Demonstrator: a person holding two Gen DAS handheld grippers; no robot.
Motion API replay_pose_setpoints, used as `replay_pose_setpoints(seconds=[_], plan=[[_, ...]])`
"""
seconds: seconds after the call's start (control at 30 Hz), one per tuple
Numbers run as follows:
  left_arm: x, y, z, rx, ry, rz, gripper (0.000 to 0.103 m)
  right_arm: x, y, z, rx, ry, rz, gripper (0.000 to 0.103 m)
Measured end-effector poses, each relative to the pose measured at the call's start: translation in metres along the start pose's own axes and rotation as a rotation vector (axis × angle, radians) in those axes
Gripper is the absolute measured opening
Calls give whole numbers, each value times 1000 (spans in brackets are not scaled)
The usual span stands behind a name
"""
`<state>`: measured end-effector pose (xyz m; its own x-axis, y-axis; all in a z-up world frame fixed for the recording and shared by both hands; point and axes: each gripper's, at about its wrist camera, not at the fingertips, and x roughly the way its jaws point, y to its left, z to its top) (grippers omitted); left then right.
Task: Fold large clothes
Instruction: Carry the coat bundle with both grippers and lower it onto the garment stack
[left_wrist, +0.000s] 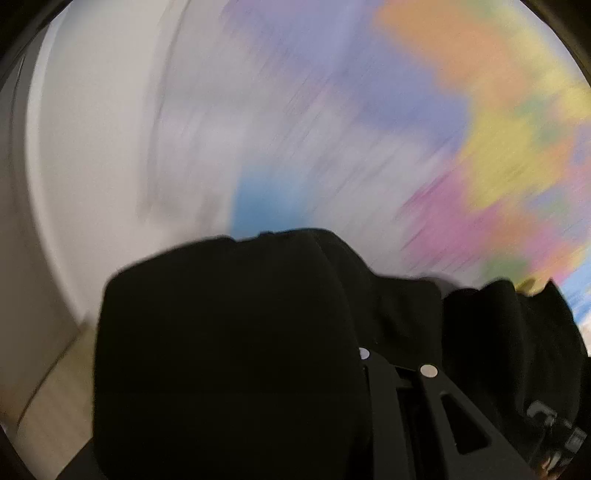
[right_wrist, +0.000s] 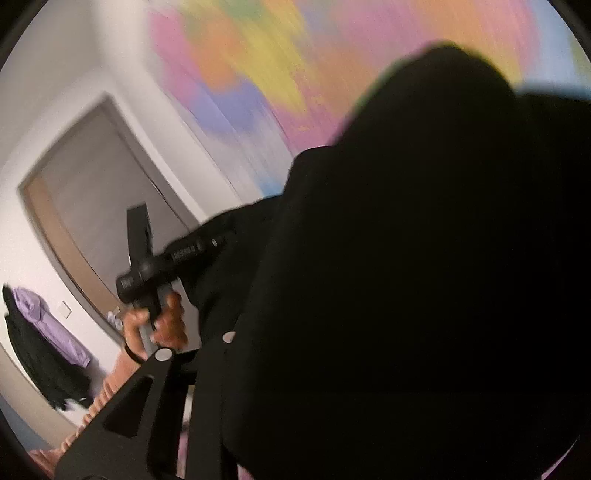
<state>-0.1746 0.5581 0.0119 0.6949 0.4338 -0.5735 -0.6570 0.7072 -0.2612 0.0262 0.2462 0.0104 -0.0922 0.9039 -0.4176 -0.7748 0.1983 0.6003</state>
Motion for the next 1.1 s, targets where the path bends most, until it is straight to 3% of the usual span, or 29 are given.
replay_pose_setpoints(seconds=[0.03, 0.1, 0.17, 0.3, 0.4, 0.43, 0.47, 0.53, 0.6, 0.63, 0.7, 0.73, 0.83, 0.93, 1.03, 1.1], plan=[[19, 13, -14, -18, 52, 21, 19, 14, -14, -16, 47, 63, -19, 31], [45, 35, -39, -60, 113, 43, 20, 14, -30, -33, 104, 66, 15, 38], [45, 51, -47, -104, 89, 7, 23, -1, -34, -38, 117, 55, 54, 47], [42, 59, -39, -107, 94, -19, 24, -44, -37, -47, 111, 33, 61, 52], [40, 59, -30, -100, 86, -22, 23, -61, -55, -51, 187, -2, 53, 56], [38, 58, -28, -102, 83, -25, 22, -66, -60, -51, 205, -20, 41, 55], [39, 52, -17, -97, 75, -24, 21, -75, -59, -53, 204, -46, 58, 44], [33, 48, -15, -98, 49, -29, 21, -88, -61, -60, 142, -64, 64, 34], [37, 52, -16, -115, 43, -16, 22, -79, -59, -65, 88, -33, 45, 33], [45, 55, -19, -117, 67, 18, 24, -65, -57, -68, 51, 23, 8, 33], [56, 55, -29, -106, 115, 66, 30, -56, -57, -70, 52, 79, -58, 40], [58, 54, -34, -89, 114, 87, 34, -54, -58, -69, 60, 90, -47, 41], [42, 49, -37, -51, 70, 106, 40, -63, -51, -69, 37, 80, -63, 48], [19, 52, -37, -75, 44, 85, 46, -75, -34, -56, -14, 51, -89, 53], [-8, 56, -40, -92, -23, 118, 50, -108, -32, -52, -69, -26, -175, 58], [-20, 57, -43, -103, -41, 127, 55, -117, -35, -44, -54, -48, -169, 59]])
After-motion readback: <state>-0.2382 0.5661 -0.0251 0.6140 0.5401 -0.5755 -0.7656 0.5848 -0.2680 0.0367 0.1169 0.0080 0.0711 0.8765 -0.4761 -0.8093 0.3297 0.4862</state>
